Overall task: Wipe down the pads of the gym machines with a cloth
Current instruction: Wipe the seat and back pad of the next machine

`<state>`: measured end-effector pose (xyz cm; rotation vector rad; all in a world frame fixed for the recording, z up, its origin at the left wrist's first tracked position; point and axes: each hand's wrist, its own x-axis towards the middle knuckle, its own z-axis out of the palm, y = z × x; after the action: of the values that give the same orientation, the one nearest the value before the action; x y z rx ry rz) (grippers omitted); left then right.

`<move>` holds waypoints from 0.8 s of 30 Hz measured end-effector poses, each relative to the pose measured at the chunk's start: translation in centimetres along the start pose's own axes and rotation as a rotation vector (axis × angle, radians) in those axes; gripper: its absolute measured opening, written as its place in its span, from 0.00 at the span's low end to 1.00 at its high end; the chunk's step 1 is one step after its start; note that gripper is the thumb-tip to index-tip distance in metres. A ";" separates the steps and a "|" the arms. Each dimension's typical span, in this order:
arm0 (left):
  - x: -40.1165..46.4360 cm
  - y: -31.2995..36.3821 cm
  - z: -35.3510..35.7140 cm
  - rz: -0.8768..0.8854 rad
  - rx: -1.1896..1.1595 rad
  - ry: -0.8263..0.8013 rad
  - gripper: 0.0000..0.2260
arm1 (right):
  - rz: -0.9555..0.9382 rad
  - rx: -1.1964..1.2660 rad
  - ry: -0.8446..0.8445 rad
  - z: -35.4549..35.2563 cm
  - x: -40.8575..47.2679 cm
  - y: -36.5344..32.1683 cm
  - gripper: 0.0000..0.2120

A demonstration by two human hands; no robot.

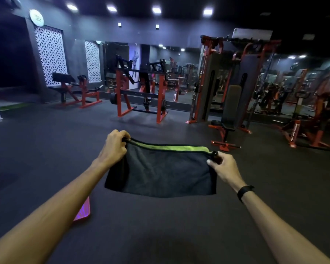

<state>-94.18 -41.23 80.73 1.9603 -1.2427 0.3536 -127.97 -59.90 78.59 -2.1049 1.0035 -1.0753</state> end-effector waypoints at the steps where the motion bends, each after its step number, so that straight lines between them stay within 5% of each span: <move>1: 0.5 0.1 0.6 0.007 0.010 -0.014 0.13 | 0.000 -0.005 0.009 -0.7 0.6 0.6 0.04; 17: 9.3 -3.2 9.0 -0.188 -0.289 -0.115 0.09 | 0.082 0.199 0.017 -1.2 10.2 5.2 0.09; 24: 16.9 -6.5 11.3 -0.195 -0.355 -0.159 0.09 | 0.093 0.081 -0.024 1.5 15.8 4.2 0.09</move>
<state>-82.30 -58.88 80.28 1.8039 -1.1116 -0.1178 -121.94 -74.98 81.29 -1.9820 1.0188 -1.0257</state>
